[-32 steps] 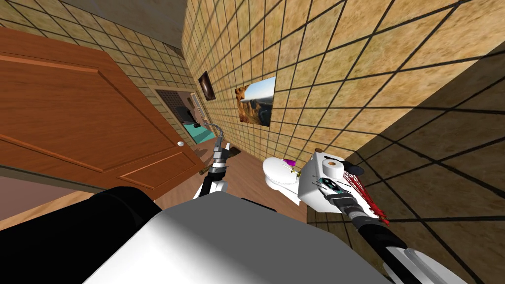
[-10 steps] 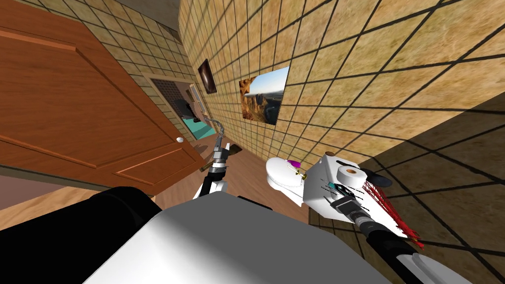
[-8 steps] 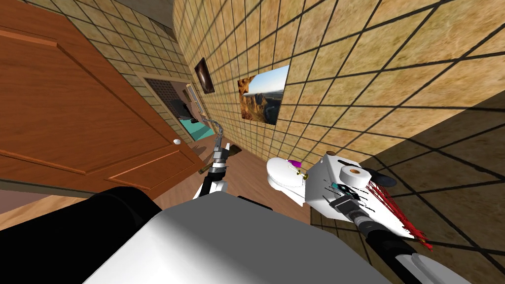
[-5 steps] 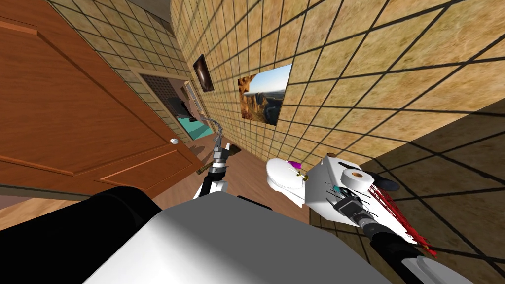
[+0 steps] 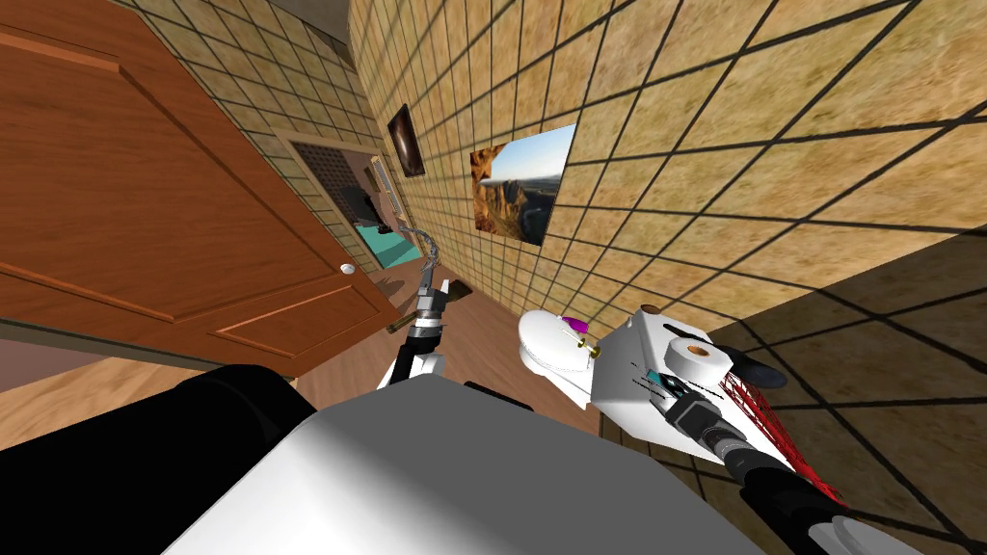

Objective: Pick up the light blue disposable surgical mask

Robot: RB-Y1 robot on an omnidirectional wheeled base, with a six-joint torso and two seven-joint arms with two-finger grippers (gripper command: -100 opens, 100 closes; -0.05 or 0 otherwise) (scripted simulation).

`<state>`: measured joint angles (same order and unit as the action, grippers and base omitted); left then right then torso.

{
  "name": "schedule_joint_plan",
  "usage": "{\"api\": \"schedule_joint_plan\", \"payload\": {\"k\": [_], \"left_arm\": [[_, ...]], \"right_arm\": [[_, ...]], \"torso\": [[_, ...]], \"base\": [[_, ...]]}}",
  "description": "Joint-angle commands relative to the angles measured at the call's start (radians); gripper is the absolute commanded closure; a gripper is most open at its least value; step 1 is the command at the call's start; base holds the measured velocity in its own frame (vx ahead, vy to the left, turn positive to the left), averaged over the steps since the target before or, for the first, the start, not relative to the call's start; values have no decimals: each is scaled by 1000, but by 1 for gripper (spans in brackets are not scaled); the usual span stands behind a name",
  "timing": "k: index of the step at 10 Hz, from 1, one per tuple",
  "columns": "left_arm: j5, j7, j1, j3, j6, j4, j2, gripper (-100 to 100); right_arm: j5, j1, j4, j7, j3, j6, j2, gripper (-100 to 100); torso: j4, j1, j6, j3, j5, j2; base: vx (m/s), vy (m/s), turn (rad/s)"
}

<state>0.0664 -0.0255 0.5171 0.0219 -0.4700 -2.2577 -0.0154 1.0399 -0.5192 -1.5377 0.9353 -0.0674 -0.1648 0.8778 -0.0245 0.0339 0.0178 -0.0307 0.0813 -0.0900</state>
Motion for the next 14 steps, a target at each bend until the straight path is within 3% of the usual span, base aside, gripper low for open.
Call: {"api": "schedule_joint_plan", "payload": {"k": [1, 8, 9, 10, 11, 14], "left_arm": [[0, 0, 0, 0, 0, 0, 0, 0], [0, 0, 0, 0, 0, 0, 0, 0], [0, 0, 0, 0, 0, 0, 0, 0], [0, 0, 0, 0, 0, 0, 0, 0], [0, 0, 0, 0, 0, 0, 0, 0], [0, 0, 1, 0, 0, 0, 0, 0]], "right_arm": [[3, 16, 28, 8, -17, 11, 9, -100], [28, 7, 55, 32, -13, 40, 43, -100], [23, -2, 39, 19, 15, 17, 35, -100], [23, -2, 41, 19, 16, 19, 35, 0], [28, -18, 38, 11, 42, 31, 69, -100], [35, -40, 34, 0, 77, 48, 114, -100]], "torso": [[0, 0, 0, 0, 0, 0], [21, -58, 25, -6, -37, 9], [25, -67, 28, -7, -43, 11], [26, -70, 28, -7, -43, 12], [26, -70, 28, -7, -43, 12], [22, -69, 24, 5, -44, 34]], "base": [[-6, -5, -11], [0, -47, 25], [-6, -6, 5], [0, 0, 0], [157, 20, 0], [240, 74, 1]]}}
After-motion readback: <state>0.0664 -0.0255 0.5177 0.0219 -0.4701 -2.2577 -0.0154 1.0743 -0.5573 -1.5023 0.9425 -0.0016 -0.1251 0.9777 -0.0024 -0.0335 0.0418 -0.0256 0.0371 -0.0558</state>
